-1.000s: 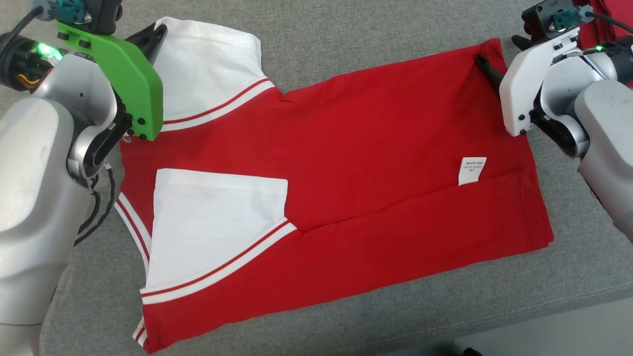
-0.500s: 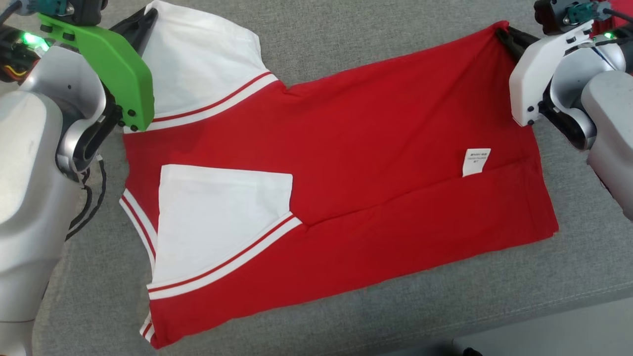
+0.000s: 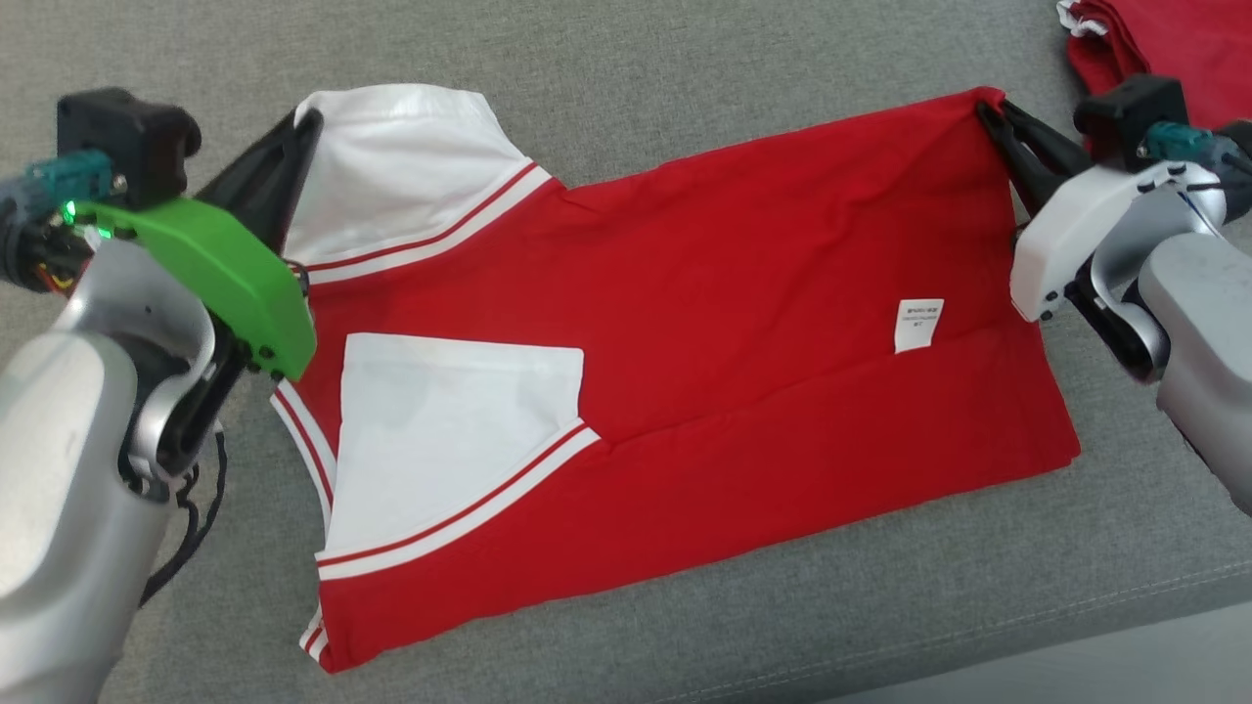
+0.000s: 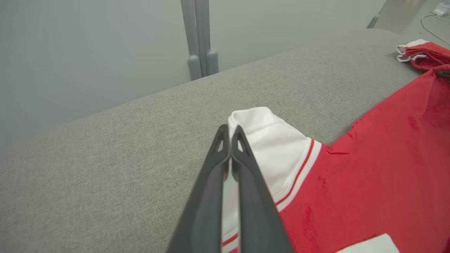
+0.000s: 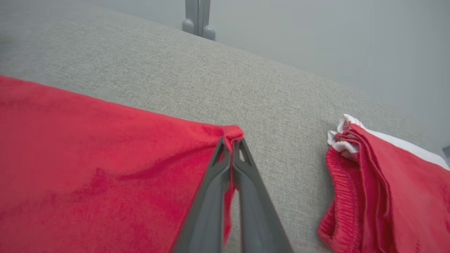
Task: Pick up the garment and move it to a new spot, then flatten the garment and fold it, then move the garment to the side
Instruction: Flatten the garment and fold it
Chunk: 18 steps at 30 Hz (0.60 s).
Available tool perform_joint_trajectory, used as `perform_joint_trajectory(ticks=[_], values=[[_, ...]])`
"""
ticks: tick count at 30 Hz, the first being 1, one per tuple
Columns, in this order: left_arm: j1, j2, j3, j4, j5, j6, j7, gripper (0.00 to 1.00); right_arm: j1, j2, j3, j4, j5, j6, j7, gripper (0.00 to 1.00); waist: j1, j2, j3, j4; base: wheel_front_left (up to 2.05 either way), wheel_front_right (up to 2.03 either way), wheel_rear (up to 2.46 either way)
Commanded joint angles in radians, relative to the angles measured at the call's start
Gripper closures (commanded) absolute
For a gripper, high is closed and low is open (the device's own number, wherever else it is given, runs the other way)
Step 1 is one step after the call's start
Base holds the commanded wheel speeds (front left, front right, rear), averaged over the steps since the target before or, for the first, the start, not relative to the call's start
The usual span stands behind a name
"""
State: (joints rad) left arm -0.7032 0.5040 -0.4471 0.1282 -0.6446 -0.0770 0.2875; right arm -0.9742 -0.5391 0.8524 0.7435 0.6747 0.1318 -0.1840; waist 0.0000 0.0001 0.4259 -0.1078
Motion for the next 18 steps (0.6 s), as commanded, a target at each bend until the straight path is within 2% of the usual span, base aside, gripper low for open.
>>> perform_joint_trajectory(ticks=[1,12,18], values=[[0.047,0.012,0.009,-0.031,-0.009,0.014,-0.014,1.00,0.032,-0.008,-0.009,-0.011,0.003,-0.002,-0.017,1.00,0.0000,-0.0001,-0.034,0.013,0.00,0.00,0.00],[0.384,0.038,0.015,-0.310,-0.027,0.119,-0.087,1.00,0.276,-0.056,-0.156,-0.119,-0.045,-0.002,-0.074,1.00,0.0000,-0.0001,-0.134,0.057,0.00,0.00,0.00],[0.521,0.016,-0.011,-0.357,-0.052,0.149,-0.115,1.00,0.415,-0.043,-0.283,-0.169,-0.084,-0.002,-0.077,1.00,0.0000,-0.0001,-0.168,0.076,0.00,0.00,0.00]])
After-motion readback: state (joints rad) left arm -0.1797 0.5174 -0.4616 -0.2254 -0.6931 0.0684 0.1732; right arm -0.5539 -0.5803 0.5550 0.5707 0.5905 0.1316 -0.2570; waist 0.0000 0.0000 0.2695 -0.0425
